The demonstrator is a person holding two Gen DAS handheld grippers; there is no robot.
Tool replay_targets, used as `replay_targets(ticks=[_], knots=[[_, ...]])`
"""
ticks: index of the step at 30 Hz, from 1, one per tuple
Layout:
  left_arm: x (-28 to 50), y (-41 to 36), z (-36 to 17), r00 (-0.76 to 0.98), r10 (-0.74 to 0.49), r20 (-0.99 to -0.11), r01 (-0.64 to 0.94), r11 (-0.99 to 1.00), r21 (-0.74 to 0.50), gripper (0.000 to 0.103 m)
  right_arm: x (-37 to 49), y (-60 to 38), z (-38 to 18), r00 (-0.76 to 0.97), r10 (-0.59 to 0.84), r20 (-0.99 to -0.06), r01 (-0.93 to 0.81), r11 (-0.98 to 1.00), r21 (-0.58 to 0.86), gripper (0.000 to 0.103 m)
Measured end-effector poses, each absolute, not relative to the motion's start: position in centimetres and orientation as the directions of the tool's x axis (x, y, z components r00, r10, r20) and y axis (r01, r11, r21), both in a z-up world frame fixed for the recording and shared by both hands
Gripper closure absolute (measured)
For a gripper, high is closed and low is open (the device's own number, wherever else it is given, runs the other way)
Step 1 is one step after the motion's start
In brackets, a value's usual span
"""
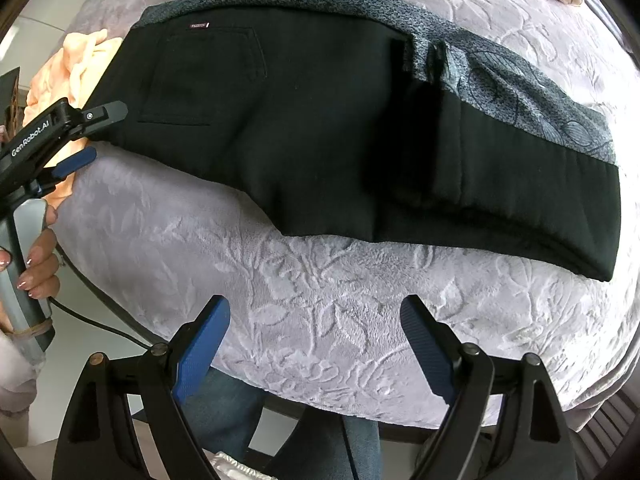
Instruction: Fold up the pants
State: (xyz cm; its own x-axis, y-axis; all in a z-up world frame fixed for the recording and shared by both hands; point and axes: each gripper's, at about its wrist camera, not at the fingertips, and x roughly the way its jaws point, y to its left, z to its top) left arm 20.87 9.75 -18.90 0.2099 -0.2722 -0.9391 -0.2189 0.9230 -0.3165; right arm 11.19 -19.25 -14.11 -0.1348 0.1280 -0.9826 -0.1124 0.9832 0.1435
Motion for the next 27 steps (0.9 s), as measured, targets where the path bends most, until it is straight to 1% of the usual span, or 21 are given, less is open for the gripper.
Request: replay_targets(ticks=[3, 5, 7, 9, 12, 14, 16, 19, 22, 25, 27], knots=[[21.0, 9.8, -19.1, 0.207, -0.273, -0.940, -0.224, 0.922, -0.317, 0.000, 11.2, -19.2, -14.2, -0.137, 0.129, -0.982, -0.113, 0.983, 0.145, 0.014], [21.0, 10.0, -19.2, 0.211, -0.295, -0.932, -0.238, 0.909, -0.342, 0.000, 11.2, -19.3, -14.4, -0.141, 0.129, -0.981, -0.109, 0.983, 0.145, 0.014], [21.0, 10.3, -19.2, 0.237, -0.342, -0.909, -0.249, 0.884, -0.397, 0.000, 11.0, -19.4, -14.5, -0.144, 0.130, -0.981, -0.104, 0.984, 0.146, 0.014], [20.9, 10.9, -19.5, 0.274, -0.410, -0.870, -0.257, 0.841, -0.477, 0.000, 10.9, -19.6, -14.8, -0.147, 0.130, -0.981, -0.099, 0.984, 0.145, 0.014], [20.5, 12.3, -21.5, 0.301, -0.513, -0.804, -0.304, 0.747, -0.591, 0.000, 10.7, -19.7, -15.0, -0.152, 0.130, -0.980, -0.095, 0.985, 0.146, 0.014], [20.3, 12.8, -22.8, 0.309, -0.540, -0.782, -0.331, 0.710, -0.621, 0.000, 10.5, -19.9, -15.3, -0.159, 0.130, -0.979, -0.088, 0.985, 0.145, 0.014], [20.4, 13.0, -23.5, 0.316, -0.554, -0.770, -0.340, 0.692, -0.637, 0.000, 10.2, -20.1, -15.6, -0.168, 0.132, -0.977, -0.079, 0.986, 0.147, 0.014], [21.0, 12.4, -23.1, 0.317, -0.549, -0.773, -0.337, 0.697, -0.633, 0.000, 9.9, -20.5, -16.2, -0.180, 0.142, -0.973, -0.055, 0.987, 0.154, 0.014], [21.5, 11.2, -20.4, 0.353, -0.548, -0.758, -0.280, 0.712, -0.645, 0.000, 10.2, -20.9, -15.9, -0.169, 0.165, -0.972, -0.034, 0.984, 0.173, 0.014], [21.7, 10.4, -17.9, 0.402, -0.545, -0.735, -0.191, 0.736, -0.650, 0.000, 11.1, -21.5, -14.8, -0.112, 0.186, -0.976, -0.024, 0.982, 0.190, 0.014], [22.2, 9.9, -18.2, 0.392, -0.511, -0.765, -0.192, 0.768, -0.611, 0.000, 11.9, -22.1, -14.2, -0.084, 0.194, -0.977, -0.015, 0.981, 0.196, 0.014]])
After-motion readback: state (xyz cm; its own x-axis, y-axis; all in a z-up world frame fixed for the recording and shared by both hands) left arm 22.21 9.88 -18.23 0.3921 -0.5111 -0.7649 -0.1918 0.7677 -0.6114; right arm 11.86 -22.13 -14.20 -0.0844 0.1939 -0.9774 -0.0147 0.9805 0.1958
